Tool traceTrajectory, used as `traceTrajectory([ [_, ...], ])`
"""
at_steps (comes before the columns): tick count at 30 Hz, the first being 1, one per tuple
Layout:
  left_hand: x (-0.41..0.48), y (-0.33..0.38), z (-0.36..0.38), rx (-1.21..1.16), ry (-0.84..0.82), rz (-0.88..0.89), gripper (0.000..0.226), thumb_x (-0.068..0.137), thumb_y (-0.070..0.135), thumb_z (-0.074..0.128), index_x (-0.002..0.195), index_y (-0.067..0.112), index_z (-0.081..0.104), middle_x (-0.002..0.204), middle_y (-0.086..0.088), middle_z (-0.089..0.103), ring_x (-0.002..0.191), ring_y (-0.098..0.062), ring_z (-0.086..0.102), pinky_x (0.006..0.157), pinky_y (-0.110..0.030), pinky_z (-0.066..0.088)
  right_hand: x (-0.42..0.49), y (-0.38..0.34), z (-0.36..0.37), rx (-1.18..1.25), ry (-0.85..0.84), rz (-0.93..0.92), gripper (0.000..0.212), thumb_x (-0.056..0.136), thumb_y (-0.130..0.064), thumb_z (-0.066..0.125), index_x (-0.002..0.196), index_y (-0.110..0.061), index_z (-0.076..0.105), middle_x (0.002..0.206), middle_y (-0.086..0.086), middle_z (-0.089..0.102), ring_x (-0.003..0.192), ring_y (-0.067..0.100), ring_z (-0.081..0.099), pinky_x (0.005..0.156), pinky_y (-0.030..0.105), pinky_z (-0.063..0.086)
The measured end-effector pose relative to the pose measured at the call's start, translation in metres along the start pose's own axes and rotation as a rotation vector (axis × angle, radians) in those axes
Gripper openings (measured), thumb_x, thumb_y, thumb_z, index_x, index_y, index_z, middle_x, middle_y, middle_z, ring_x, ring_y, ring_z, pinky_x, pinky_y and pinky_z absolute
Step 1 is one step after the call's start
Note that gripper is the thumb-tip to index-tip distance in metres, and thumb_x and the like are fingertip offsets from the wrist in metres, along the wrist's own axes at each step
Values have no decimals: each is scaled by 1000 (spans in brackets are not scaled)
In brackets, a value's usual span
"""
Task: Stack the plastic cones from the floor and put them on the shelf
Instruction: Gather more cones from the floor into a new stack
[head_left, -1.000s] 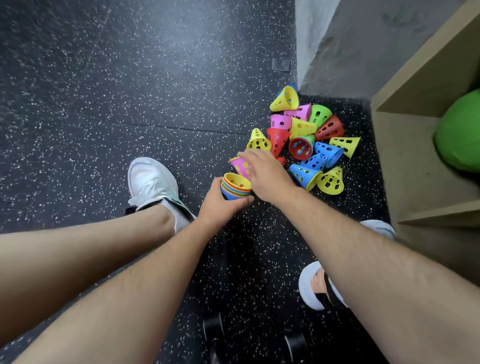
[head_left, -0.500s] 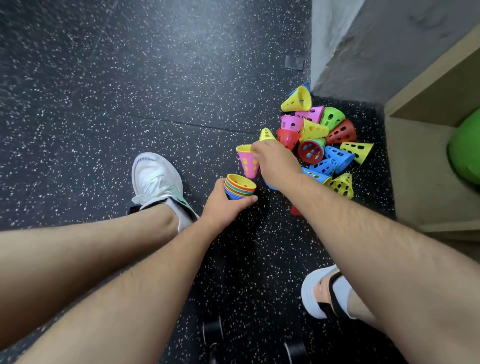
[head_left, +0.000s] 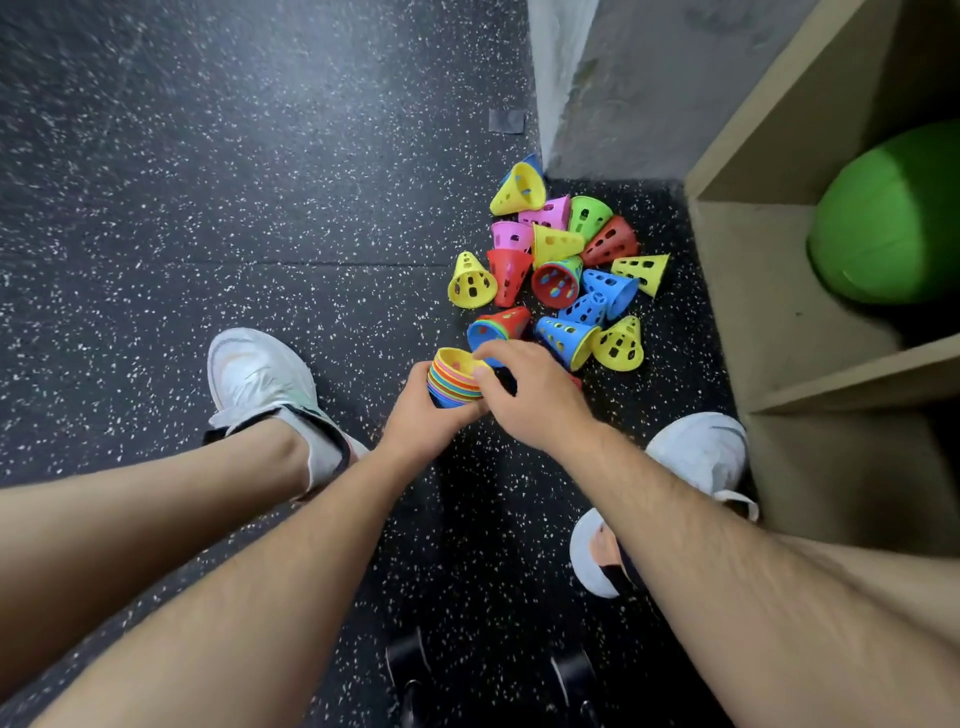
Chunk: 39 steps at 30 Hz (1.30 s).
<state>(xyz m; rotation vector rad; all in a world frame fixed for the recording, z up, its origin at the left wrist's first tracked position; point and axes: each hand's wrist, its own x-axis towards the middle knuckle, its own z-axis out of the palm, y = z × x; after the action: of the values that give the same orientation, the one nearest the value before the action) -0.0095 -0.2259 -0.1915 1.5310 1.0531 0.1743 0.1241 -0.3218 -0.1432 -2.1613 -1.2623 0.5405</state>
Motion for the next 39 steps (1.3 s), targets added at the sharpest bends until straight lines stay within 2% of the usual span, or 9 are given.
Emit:
traceTrajectory([
  [4,-2,1,9,-13,-11,19,64,69,33,96,116,26,53,102,10,70,89,-6,69,82,-24,53,8,18,4,-70,84,89,32,95,-24,49,123,-24,65,142,-2,50,130,20,43,111,43,35],
  [7,-1,2,10,13,-13,26,61,69,35,95,111,33,51,102,11,70,93,-8,69,86,-29,54,25,19,0,-202,-55,106,44,92,-14,48,133,-27,59,158,-5,31,142,20,27,116,45,28],
  [11,-2,4,6,-8,-24,14,63,72,32,94,119,27,51,104,8,69,94,-9,68,84,-26,52,51,20,-6,-542,-277,18,62,83,1,55,140,-23,50,165,-5,8,145,24,18,112,42,34],
  [15,-1,8,2,0,-25,10,64,74,33,92,122,24,51,105,7,69,95,-8,67,79,-21,49,71,24,-8,-738,-290,-98,51,84,3,56,131,-15,55,163,1,13,133,27,33,104,38,39],
  [21,-3,10,0,-20,-40,-1,63,75,29,92,123,23,50,106,6,68,93,-7,66,76,-14,47,82,35,-17,-787,-278,-151,43,83,6,59,122,-11,61,155,5,28,123,29,43,94,42,47],
  [26,-4,8,0,-3,-30,-4,65,74,33,92,123,23,50,105,7,68,94,-7,66,77,-18,47,82,45,-21,-658,-149,-146,22,90,-1,57,111,-8,59,138,13,42,117,35,47,85,46,50],
  [29,0,6,1,-5,-18,8,64,73,33,93,121,23,51,105,5,69,95,-11,68,83,-23,52,74,46,-24,-400,39,-120,10,96,-13,57,104,-9,60,125,14,52,109,36,50,84,46,49],
  [33,3,8,2,9,-23,15,68,72,36,93,124,25,50,106,7,69,95,-9,68,87,-27,53,52,31,-32,-106,252,-5,15,100,-24,51,108,-14,60,107,8,59,100,31,54,84,42,46],
  [39,2,6,6,23,-29,34,70,70,31,95,124,22,51,104,6,70,93,-9,69,84,-27,53,5,15,-17,-27,189,44,19,100,-29,49,113,-21,60,107,3,63,101,27,55,84,39,47],
])
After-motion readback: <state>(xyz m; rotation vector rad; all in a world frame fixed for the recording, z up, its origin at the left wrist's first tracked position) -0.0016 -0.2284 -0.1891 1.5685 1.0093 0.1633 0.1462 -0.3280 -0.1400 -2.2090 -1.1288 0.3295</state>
